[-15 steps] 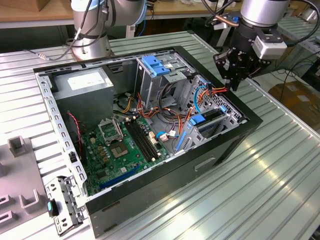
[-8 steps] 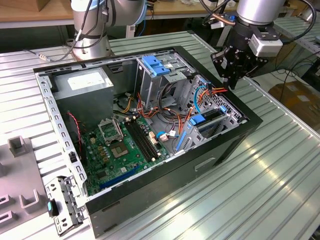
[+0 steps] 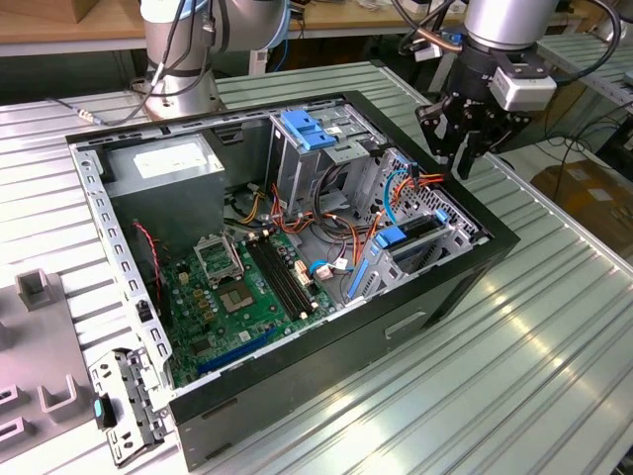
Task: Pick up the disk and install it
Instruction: 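Insert the first disk wire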
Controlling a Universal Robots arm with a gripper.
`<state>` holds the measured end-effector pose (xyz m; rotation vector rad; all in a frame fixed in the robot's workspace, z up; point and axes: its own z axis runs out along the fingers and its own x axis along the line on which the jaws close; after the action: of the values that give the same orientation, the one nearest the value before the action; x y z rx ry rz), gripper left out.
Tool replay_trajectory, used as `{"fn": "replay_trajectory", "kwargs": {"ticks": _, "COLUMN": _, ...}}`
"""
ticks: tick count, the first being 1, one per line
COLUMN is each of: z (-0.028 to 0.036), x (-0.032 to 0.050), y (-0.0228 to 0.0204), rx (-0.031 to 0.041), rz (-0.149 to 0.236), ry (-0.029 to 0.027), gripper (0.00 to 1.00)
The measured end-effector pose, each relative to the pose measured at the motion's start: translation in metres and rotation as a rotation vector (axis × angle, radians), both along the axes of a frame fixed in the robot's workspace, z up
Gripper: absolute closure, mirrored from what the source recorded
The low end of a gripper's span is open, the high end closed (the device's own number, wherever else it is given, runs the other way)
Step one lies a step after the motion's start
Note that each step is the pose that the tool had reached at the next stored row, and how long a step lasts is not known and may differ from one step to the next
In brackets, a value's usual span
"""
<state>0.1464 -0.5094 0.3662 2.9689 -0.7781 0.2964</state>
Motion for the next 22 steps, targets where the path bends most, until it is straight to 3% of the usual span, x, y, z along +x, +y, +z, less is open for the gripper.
{"fn": "replay_trajectory", "kwargs": {"ticks": 5, "z": -0.0027, "x": 0.0002, "y": 0.0005, "rx": -0.0002, "rz": -0.003, "ry": 0.0000, "gripper": 0.67}}
{"fn": "replay_trajectory", "kwargs": {"ticks": 8, "z": -0.0030, "x": 0.0002, "y": 0.0007, "rx": 0.0002, "rz": -0.031, "ry": -0.0002, "gripper": 0.67}}
{"fn": "replay_trajectory", "kwargs": {"ticks": 20, "z": -0.0029, "x": 0.0029, "y": 0.0008, "rx": 0.0000, "rz": -0.040, "ry": 0.0000, "gripper": 0.67}}
{"fn": "replay_trajectory", "kwargs": {"ticks": 22, "z": -0.0028, "x": 0.0029, "y": 0.0008, "rx": 0.0000, "rz": -0.040, "ry": 0.0000, "gripper": 0.76}}
